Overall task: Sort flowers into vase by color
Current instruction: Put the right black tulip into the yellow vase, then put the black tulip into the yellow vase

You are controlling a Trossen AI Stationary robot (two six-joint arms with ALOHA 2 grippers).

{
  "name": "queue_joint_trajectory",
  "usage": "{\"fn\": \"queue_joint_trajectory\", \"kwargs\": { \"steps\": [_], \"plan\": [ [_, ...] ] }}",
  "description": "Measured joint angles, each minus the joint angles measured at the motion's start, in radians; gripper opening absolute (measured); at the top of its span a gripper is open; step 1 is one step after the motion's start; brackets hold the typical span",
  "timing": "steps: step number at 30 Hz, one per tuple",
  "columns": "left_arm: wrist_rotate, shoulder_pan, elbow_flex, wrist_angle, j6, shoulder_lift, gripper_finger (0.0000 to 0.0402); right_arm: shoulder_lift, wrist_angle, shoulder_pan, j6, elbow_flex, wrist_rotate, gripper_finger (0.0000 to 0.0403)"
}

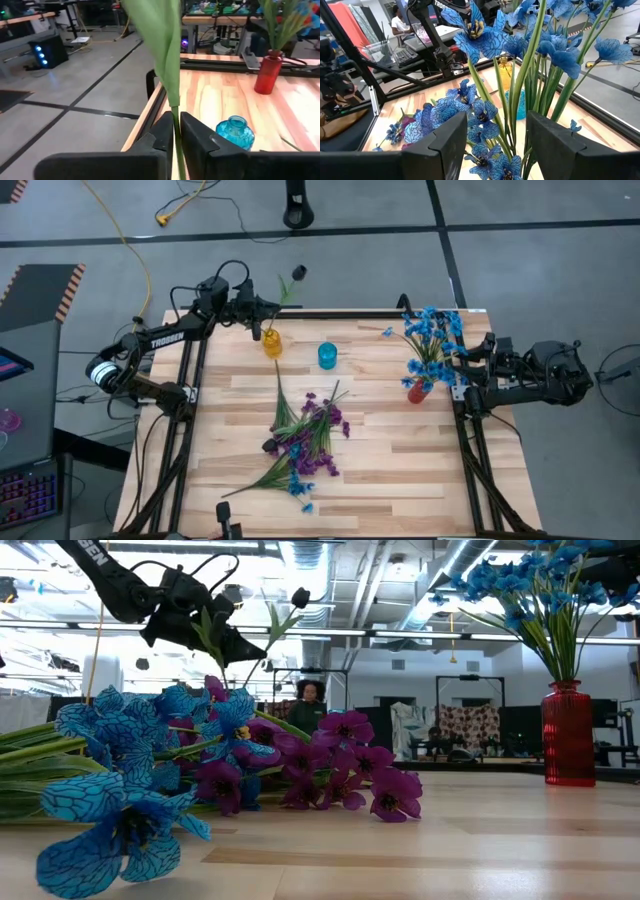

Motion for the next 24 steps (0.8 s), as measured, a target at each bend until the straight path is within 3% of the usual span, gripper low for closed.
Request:
{"fn": "queue_joint_trajectory", "kwargs": {
  "steps": [13, 24],
  "plan": [
    [-0.019, 0.000, 0.000, 0.003, 0.016, -0.013, 0.0125, 0.000, 0.000, 0.000, 0.000, 0.000, 0.000, 0.0233],
    [-0.096, 0.000, 0.000, 0.001, 0.015, -0.122, 0.0144, 0.000, 0.000, 0.000, 0.000, 0.000, 0.000, 0.0233]
  ]
}}
